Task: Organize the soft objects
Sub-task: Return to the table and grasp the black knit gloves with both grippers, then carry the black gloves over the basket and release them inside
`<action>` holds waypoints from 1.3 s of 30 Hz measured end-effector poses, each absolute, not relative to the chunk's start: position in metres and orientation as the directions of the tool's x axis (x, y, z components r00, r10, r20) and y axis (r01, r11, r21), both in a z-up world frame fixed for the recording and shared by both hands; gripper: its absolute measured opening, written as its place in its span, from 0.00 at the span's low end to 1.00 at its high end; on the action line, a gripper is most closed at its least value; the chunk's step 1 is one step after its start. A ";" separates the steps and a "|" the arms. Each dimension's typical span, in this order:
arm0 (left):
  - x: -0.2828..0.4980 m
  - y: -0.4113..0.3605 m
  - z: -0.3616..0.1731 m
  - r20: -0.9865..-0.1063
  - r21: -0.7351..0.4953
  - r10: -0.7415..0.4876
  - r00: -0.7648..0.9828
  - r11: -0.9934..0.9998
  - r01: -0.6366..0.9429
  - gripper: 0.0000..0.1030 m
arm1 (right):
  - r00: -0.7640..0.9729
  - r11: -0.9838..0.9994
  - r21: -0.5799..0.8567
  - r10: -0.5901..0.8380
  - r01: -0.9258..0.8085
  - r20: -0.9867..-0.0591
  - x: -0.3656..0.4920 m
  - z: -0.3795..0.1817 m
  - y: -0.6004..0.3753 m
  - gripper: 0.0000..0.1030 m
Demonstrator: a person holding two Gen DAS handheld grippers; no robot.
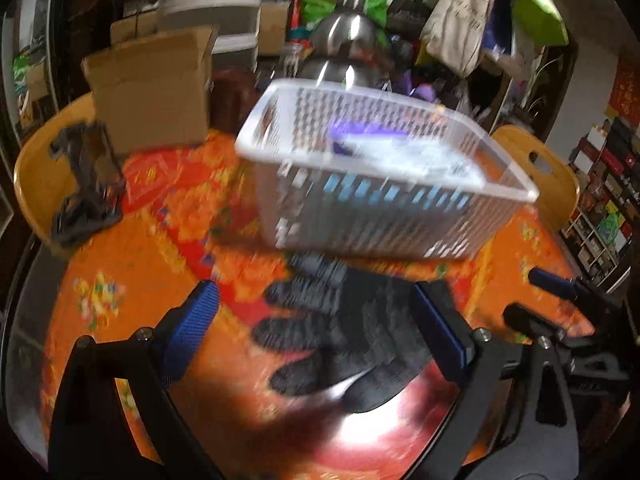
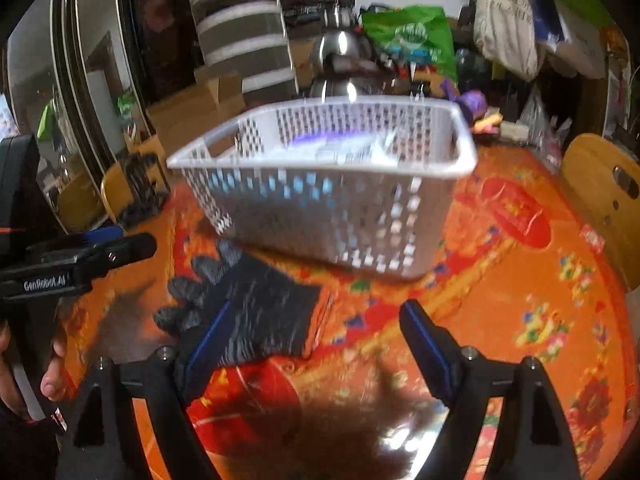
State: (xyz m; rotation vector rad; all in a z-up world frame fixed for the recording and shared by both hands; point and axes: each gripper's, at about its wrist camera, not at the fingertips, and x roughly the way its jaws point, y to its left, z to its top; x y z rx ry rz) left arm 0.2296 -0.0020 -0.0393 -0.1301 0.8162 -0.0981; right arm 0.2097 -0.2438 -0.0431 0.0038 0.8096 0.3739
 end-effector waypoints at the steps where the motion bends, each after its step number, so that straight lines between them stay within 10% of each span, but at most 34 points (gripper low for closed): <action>1: 0.230 0.001 -0.048 -0.731 -0.154 -0.134 0.669 0.988 0.030 0.92 | 0.615 0.936 0.145 0.322 -0.320 -0.719 0.213 -0.050 -0.242 0.82; 6: 0.231 0.018 -0.088 -0.778 -0.202 -0.156 0.609 0.979 -0.007 0.92 | 0.540 0.919 0.199 0.364 -0.340 -0.759 0.225 -0.071 -0.233 0.81; 13: 0.240 0.015 -0.114 -0.808 -0.192 -0.146 0.571 0.981 -0.021 0.92 | 0.504 0.918 0.145 0.328 -0.368 -0.799 0.230 -0.087 -0.210 0.44; 19: 0.248 -0.002 -0.116 -0.812 -0.137 -0.116 0.572 0.991 0.006 0.90 | 0.490 0.916 0.142 0.325 -0.374 -0.809 0.233 -0.093 -0.202 0.39; 27: 0.246 -0.017 -0.110 -0.784 -0.163 -0.160 0.600 0.985 0.050 0.20 | 0.485 0.910 0.148 0.338 -0.388 -0.807 0.233 -0.093 -0.203 0.28; 39: 0.220 -0.002 -0.088 -0.705 -0.258 -0.255 0.662 0.962 0.096 0.15 | 0.562 0.893 0.125 0.376 -0.433 -0.737 0.206 -0.066 -0.197 0.18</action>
